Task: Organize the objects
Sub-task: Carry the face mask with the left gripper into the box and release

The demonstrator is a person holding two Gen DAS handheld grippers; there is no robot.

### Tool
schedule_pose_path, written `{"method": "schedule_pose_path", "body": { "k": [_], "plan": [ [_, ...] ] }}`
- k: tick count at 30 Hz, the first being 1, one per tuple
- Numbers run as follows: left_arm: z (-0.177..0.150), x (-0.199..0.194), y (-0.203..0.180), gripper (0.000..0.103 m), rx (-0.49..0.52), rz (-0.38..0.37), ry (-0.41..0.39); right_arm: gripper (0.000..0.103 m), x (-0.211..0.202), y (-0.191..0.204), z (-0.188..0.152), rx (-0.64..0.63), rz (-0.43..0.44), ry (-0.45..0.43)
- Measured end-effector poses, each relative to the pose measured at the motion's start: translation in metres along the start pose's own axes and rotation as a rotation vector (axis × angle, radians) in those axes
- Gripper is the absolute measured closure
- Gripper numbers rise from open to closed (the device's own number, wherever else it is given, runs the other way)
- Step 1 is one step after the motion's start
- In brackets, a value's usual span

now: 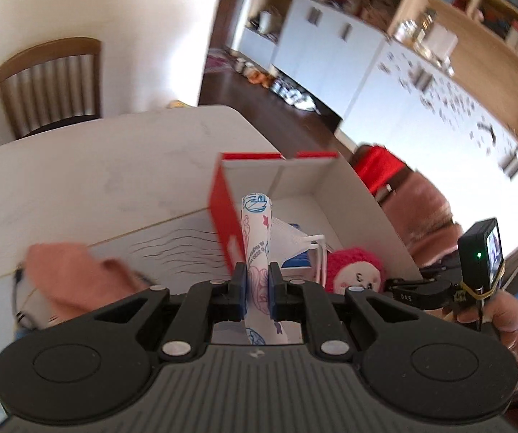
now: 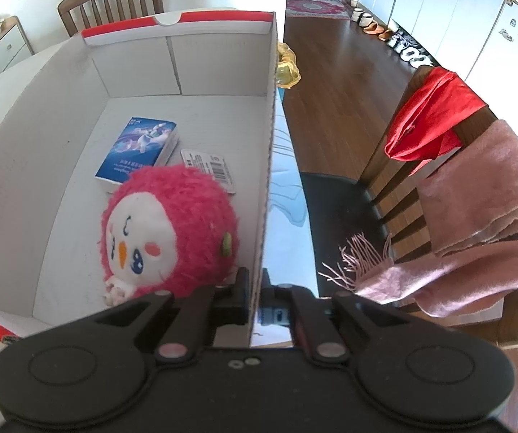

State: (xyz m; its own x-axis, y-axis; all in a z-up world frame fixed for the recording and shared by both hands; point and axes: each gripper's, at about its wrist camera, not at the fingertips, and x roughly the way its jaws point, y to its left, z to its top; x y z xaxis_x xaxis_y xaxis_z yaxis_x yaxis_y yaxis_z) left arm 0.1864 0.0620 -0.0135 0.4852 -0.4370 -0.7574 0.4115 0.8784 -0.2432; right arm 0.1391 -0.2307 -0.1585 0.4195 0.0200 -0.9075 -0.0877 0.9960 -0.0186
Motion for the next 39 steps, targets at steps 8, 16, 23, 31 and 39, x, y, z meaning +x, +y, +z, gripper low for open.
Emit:
{"method": "schedule_pose_path", "body": {
  "k": [8, 16, 23, 31, 39],
  "plan": [
    [0.009, 0.067, -0.058, 0.092, 0.165, 0.041, 0.137, 0.099, 0.0, -0.001, 0.001, -0.015, 0.008, 0.001],
    [-0.003, 0.126, -0.088, 0.092, 0.298, 0.135, 0.28, 0.099, 0.001, -0.001, 0.001, -0.031, 0.014, 0.005],
    [-0.017, 0.162, -0.096, 0.092, 0.347, 0.193, 0.389, 0.099, 0.0, -0.002, 0.002, -0.036, 0.017, 0.01],
    [-0.019, 0.177, -0.096, 0.091, 0.335, 0.206, 0.441, 0.098, 0.0, -0.003, 0.003, -0.038, 0.023, 0.012],
    [-0.022, 0.177, -0.1, 0.048, 0.314, 0.156, 0.437, 0.098, -0.001, -0.002, 0.003, -0.042, 0.024, 0.012]
  ]
}}
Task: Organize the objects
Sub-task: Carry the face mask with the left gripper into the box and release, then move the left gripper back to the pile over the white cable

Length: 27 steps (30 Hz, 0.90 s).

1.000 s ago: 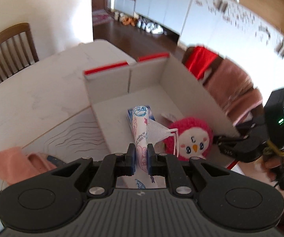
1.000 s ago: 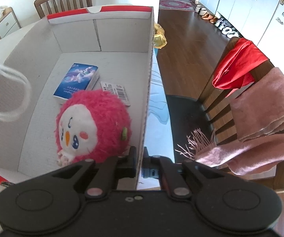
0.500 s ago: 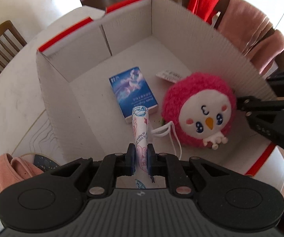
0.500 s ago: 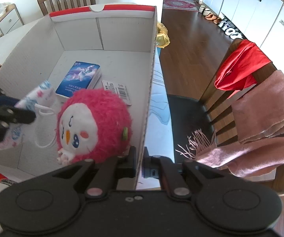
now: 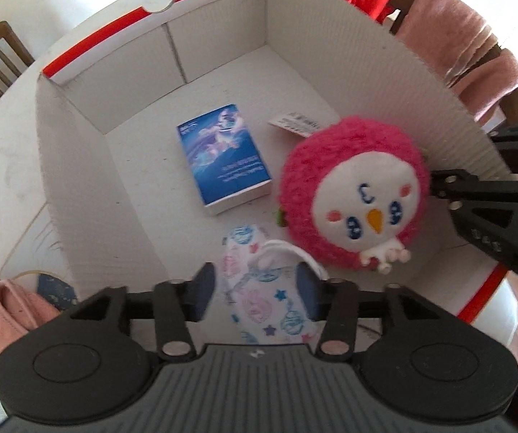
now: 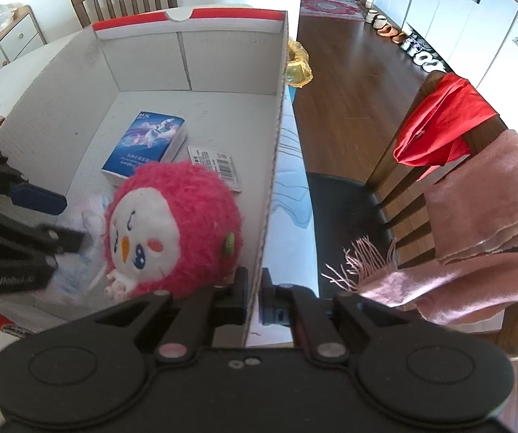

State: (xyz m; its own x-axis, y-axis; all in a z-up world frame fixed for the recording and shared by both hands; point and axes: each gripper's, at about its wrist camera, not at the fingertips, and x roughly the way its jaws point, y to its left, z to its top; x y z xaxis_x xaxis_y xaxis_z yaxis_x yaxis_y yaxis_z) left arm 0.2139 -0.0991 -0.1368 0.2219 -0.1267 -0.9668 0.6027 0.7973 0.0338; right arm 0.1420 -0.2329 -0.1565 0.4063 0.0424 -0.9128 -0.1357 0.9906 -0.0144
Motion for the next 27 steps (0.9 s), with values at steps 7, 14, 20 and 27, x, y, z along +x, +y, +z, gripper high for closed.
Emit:
{"method": "schedule_pose_path", "body": {
  "k": [7, 14, 20, 27],
  "plan": [
    [-0.008, -0.021, -0.005, 0.044, -0.022, -0.01, -0.073, 0.098, 0.0, 0.0, 0.001, 0.0, -0.001, 0.002],
    [-0.026, -0.062, 0.007, 0.043, -0.095, -0.051, -0.19, 0.098, -0.002, -0.001, 0.002, 0.0, -0.005, -0.001],
    [-0.047, -0.088, 0.03, 0.043, -0.168, -0.056, -0.26, 0.098, -0.013, 0.0, 0.006, -0.008, -0.01, -0.018],
    [-0.078, -0.104, 0.056, 0.043, -0.251, 0.006, -0.307, 0.099, -0.021, 0.002, 0.008, -0.024, -0.019, -0.031]
  ]
}}
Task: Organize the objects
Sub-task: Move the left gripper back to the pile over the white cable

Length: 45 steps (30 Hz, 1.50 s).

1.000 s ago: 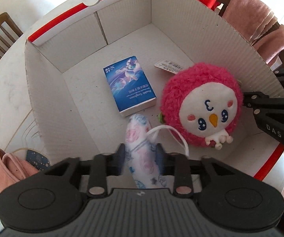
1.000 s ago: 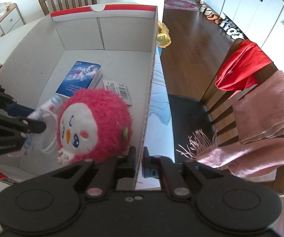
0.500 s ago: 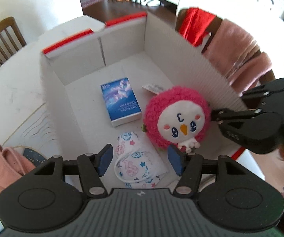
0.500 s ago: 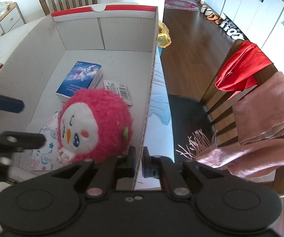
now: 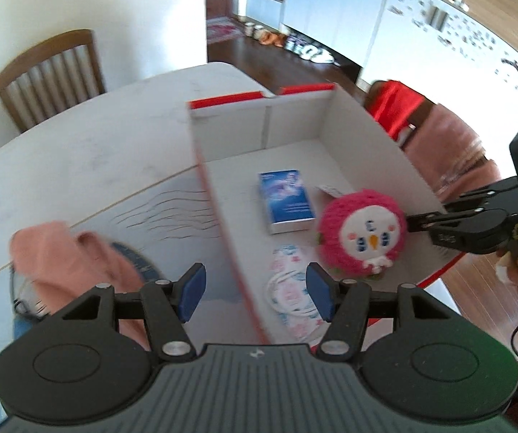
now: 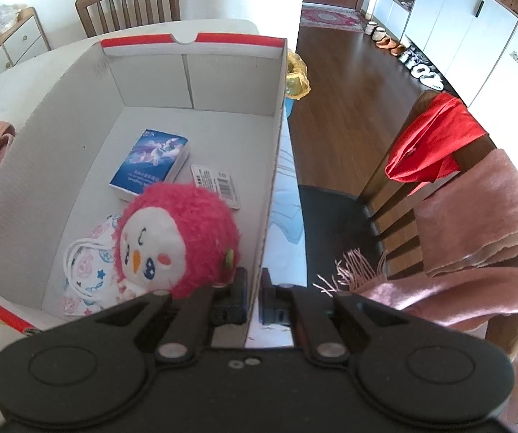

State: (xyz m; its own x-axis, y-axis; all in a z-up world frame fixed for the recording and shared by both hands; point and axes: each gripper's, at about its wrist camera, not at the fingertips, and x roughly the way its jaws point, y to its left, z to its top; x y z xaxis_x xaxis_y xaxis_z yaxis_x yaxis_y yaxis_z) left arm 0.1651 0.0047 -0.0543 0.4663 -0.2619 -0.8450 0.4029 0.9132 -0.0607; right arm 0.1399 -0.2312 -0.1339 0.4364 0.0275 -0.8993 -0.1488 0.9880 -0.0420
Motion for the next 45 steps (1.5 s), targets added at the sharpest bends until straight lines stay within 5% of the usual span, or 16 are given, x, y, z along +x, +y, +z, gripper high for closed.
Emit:
{"method": "schedule_pose_path", "body": {
  "k": [14, 23, 29, 33, 40, 45],
  "plan": [
    [-0.071, -0.039, 0.104, 0.018, -0.246, 0.124, -0.004, 0.099, -0.002, -0.002, 0.004, 0.005, -0.004, 0.01],
    [-0.114, -0.016, 0.113, 0.005, -0.37, 0.095, 0.069, 0.099, -0.004, -0.003, 0.007, 0.014, -0.006, 0.001],
    [-0.131, 0.015, 0.102, 0.005, -0.41, 0.078, 0.143, 0.099, -0.003, -0.002, 0.007, 0.009, -0.011, 0.003],
    [-0.136, 0.033, 0.103, 0.005, -0.477, 0.136, 0.184, 0.099, -0.002, -0.003, 0.006, 0.008, -0.011, 0.005],
    [-0.133, 0.042, 0.097, 0.007, -0.512, 0.186, 0.161, 0.099, 0.0, -0.002, 0.006, 0.007, -0.01, 0.007],
    [-0.133, 0.049, 0.099, 0.038, -0.53, 0.231, 0.166, 0.099, 0.001, -0.003, 0.006, 0.009, -0.009, 0.007]
  ]
}}
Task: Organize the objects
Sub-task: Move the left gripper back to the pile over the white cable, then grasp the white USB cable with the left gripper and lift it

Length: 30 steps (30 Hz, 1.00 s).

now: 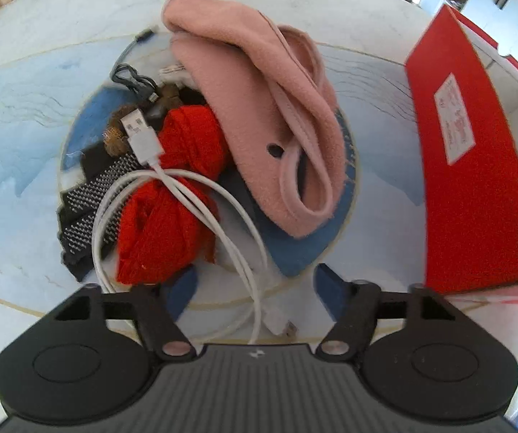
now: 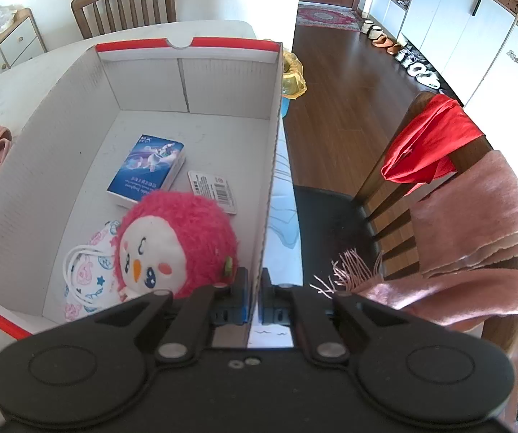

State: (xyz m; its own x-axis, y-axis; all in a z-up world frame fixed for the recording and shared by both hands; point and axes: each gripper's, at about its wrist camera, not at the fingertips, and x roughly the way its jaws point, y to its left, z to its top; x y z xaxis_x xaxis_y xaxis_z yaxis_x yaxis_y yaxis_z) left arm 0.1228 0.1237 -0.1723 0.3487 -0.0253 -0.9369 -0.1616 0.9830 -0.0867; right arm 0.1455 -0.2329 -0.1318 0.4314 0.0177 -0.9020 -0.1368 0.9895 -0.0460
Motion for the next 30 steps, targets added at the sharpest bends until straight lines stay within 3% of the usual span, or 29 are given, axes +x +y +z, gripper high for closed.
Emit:
{"method": "schedule_pose_path", "body": {
  "k": [2, 6, 9, 20, 30],
  "plan": [
    [0.0, 0.0, 0.001, 0.044, 0.004, 0.008, -0.006, 0.099, 0.0, 0.0, 0.0, 0.001, 0.001, 0.0],
    [0.004, -0.002, -0.001, 0.078, 0.023, 0.028, -0.013, 0.099, 0.0, 0.0, 0.0, 0.002, 0.002, -0.001],
    [0.002, -0.004, 0.003, 0.091, 0.024, 0.016, -0.017, 0.099, 0.0, 0.0, 0.0, 0.002, 0.002, -0.001],
    [0.001, -0.049, 0.024, 0.098, 0.03, -0.008, -0.125, 0.099, 0.001, 0.0, 0.0, 0.005, 0.002, -0.003],
    [0.023, -0.106, 0.023, 0.099, 0.034, -0.145, -0.199, 0.099, 0.002, -0.001, 0.001, 0.007, 0.002, -0.005]
  ]
}}
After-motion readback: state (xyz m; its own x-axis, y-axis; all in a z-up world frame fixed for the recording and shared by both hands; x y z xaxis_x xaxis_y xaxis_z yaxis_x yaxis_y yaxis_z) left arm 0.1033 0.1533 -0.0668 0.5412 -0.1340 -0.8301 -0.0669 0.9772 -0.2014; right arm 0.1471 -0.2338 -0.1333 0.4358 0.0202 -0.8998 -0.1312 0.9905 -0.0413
